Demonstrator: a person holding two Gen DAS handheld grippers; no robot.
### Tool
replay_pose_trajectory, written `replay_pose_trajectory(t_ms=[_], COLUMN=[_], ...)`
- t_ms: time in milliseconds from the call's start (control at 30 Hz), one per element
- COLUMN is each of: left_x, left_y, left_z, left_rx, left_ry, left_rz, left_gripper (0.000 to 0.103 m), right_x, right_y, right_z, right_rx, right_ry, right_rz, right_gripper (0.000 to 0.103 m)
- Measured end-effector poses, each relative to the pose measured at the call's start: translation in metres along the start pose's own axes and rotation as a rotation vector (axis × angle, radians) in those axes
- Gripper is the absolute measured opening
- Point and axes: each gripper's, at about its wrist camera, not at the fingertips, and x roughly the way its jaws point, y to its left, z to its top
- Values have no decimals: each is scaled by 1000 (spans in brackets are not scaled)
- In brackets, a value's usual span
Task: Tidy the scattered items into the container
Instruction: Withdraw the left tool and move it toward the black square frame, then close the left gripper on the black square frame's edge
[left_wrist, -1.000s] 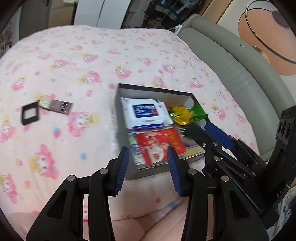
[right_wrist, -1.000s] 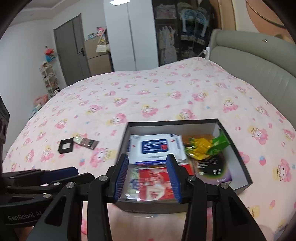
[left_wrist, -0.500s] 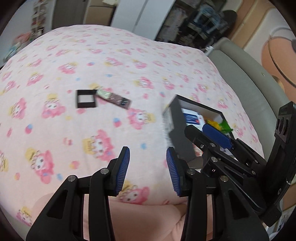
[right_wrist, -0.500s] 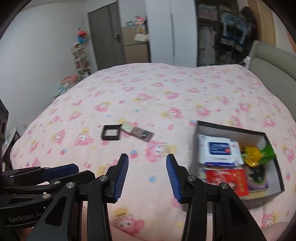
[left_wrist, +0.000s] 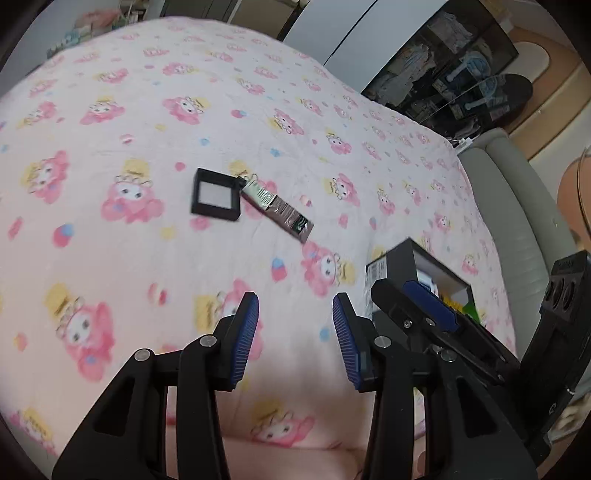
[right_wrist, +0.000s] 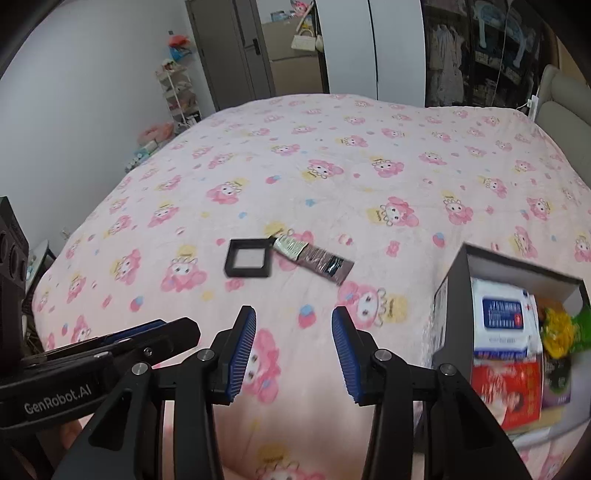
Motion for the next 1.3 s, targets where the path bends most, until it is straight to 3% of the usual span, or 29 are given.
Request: replay_pose_trajectory(t_ms=[200, 367, 500, 633, 700, 800, 933, 1067, 1300], left_x=[35, 76, 105, 112, 120, 145, 163, 167, 170], left_y=[19, 55, 88, 110, 116, 130, 133, 120, 94], left_z=[59, 81, 87, 94, 98, 99, 96, 93, 72], left_rx=[-65, -183, -244, -261, -264, -302, -307, -261, -203], left_ry=[0, 40, 54, -19, -13, 57, 113, 140, 221], left_rz=[1, 44, 140, 235, 229, 174, 137, 103, 79], left_gripper=[42, 43, 43, 42, 42, 42, 35, 34, 34], right_x=[45, 104, 152, 194, 210, 229, 237, 235, 203], right_y=[-3, -4, -3, 5, 8, 12, 16, 15, 2], right_z=[52, 72, 70, 60, 57, 55, 48, 43, 32], right_rx=[16, 21, 40, 42, 47, 56, 34, 22, -24], right_ry=[-4, 69, 142, 211, 229, 251, 253, 260, 234], right_rz=[-26, -1, 28, 71, 83, 104, 123, 166, 86], right_gripper=[40, 40, 40, 40, 40, 40, 38, 24, 21])
